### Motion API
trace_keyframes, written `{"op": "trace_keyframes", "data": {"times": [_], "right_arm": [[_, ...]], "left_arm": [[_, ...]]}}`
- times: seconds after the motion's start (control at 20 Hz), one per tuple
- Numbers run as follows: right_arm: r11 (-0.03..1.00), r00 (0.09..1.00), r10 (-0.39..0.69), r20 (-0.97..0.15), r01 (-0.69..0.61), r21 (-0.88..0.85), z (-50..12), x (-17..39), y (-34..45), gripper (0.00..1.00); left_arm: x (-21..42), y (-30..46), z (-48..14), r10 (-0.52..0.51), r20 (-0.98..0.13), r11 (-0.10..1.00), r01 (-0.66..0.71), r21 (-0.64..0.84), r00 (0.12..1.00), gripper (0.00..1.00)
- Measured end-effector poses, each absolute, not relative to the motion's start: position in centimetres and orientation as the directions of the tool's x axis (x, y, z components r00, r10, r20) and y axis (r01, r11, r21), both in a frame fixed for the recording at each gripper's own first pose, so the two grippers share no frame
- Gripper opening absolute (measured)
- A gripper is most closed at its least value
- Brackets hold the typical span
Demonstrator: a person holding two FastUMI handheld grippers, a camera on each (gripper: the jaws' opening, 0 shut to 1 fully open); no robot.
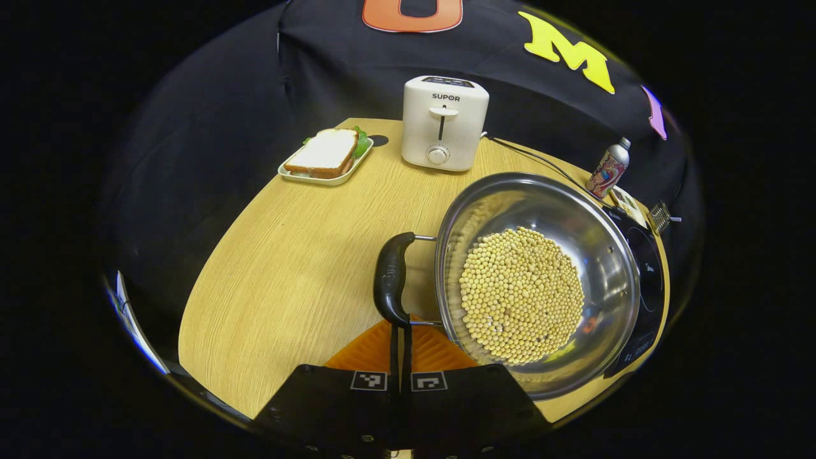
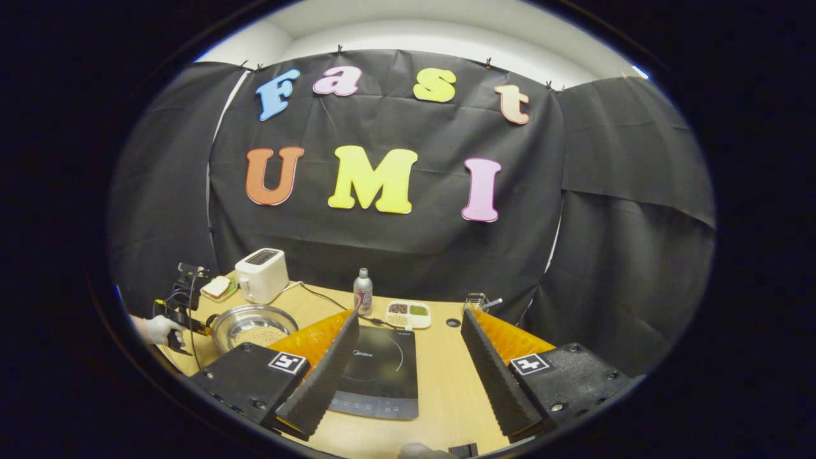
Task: First push the handle of the pot to place it horizontally, then grasp the pot with both hands and set it on the induction cooktop.
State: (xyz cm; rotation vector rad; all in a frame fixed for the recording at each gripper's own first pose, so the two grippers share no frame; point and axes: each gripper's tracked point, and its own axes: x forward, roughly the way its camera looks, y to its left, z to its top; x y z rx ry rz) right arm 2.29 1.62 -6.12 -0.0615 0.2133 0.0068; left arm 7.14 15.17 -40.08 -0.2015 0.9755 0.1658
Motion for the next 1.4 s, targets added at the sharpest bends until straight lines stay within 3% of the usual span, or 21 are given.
{"op": "trace_keyframes", "data": {"times": [0.05,0.15,0.2,0.25,0.4,0.45,0.5,0.55,0.6,0.7,0.75,0.8,0.85,0.9,1.15,1.2,1.25,1.4], "right_arm": [[0.998,0.977,0.001,-0.212,-0.014,-0.061,-6.2,2.4,1.5,1.0],[0.998,0.976,0.001,-0.219,-0.013,-0.057,-6.6,2.6,1.4,1.0],[0.998,0.975,0.003,-0.222,-0.015,-0.054,-6.6,2.6,1.4,1.0],[0.999,0.975,0.001,-0.223,-0.013,-0.052,-6.6,2.6,1.3,1.0],[0.998,0.974,0.001,-0.229,-0.014,-0.055,-6.8,2.7,1.0,1.0],[0.998,0.973,-0.002,-0.229,-0.011,-0.056,-6.9,2.7,0.9,1.0],[0.998,0.973,-0.004,-0.229,-0.009,-0.055,-6.8,2.7,0.8,1.0],[0.998,0.973,-0.003,-0.229,-0.009,-0.054,-6.8,2.8,0.8,1.0],[0.998,0.973,-0.003,-0.23,-0.01,-0.054,-6.8,2.9,0.9,1.0],[0.998,0.973,-0.002,-0.232,-0.011,-0.056,-7.0,3.0,0.9,1.0],[0.998,0.972,0.001,-0.234,-0.015,-0.056,-7.1,3.0,1.0,1.0],[0.998,0.972,0.001,-0.236,-0.015,-0.056,-7.2,3.1,1.0,1.0],[0.998,0.971,0.005,-0.238,-0.018,-0.052,-7.5,3.3,1.1,1.0],[0.999,0.971,0.01,-0.24,-0.022,-0.046,-7.6,3.3,1.4,1.0],[0.998,0.963,0.049,-0.265,-0.059,-0.032,-9.1,3.8,3.3,1.0],[0.997,0.961,0.06,-0.27,-0.071,-0.031,-9.4,3.8,3.9,1.0],[0.996,0.959,0.072,-0.273,-0.082,-0.028,-9.7,3.9,4.5,1.0],[0.993,0.955,0.103,-0.278,-0.113,-0.02,-10.3,4.2,6.4,1.0]], "left_arm": [[7.4,15.4,-40.1,0.053,-0.833,0.969,-0.23,-0.091,0.551,0.1],[8.1,15.7,-40.1,0.064,-0.833,0.968,-0.236,-0.081,0.549,0.0],[8.4,15.9,-40.1,0.069,-0.834,0.968,-0.239,-0.077,0.548,0.1],[8.6,16.1,-40.2,0.072,-0.834,0.968,-0.241,-0.075,0.547,0.0],[9.4,16.8,-40.3,0.089,-0.837,0.969,-0.24,-0.052,0.539,0.0],[9.6,16.9,-40.2,0.089,-0.837,0.969,-0.24,-0.052,0.54,0.1],[9.7,16.9,-40.3,0.087,-0.838,0.969,-0.24,-0.053,0.539,0.0],[9.7,16.9,-40.3,0.088,-0.837,0.97,-0.239,-0.052,0.54,0.1],[9.7,16.9,-40.3,0.088,-0.838,0.97,-0.237,-0.05,0.538,0.0],[9.6,16.4,-39.9,0.071,-0.836,0.972,-0.225,-0.064,0.544,0.0],[9.4,16.3,-39.5,0.066,-0.83,0.975,-0.215,-0.065,0.553,0.0],[9.1,16.3,-39.2,0.063,-0.826,0.976,-0.208,-0.067,0.56,0.1],[8.8,16.4,-38.9,0.068,-0.823,0.976,-0.208,-0.062,0.564,0.1],[8.5,16.7,-38.6,0.075,-0.817,0.976,-0.208,-0.056,0.572,0.0],[8.0,17.4,-35.8,0.076,-0.758,0.984,-0.173,-0.049,0.648,0.0],[7.9,17.4,-34.9,0.08,-0.743,0.985,-0.167,-0.044,0.664,0.1],[7.9,17.5,-34.2,0.077,-0.727,0.987,-0.156,-0.042,0.682,0.0],[8.0,15.1,-31.8,-0.039,-0.681,0.991,-0.057,-0.118,0.731,0.0]]}}
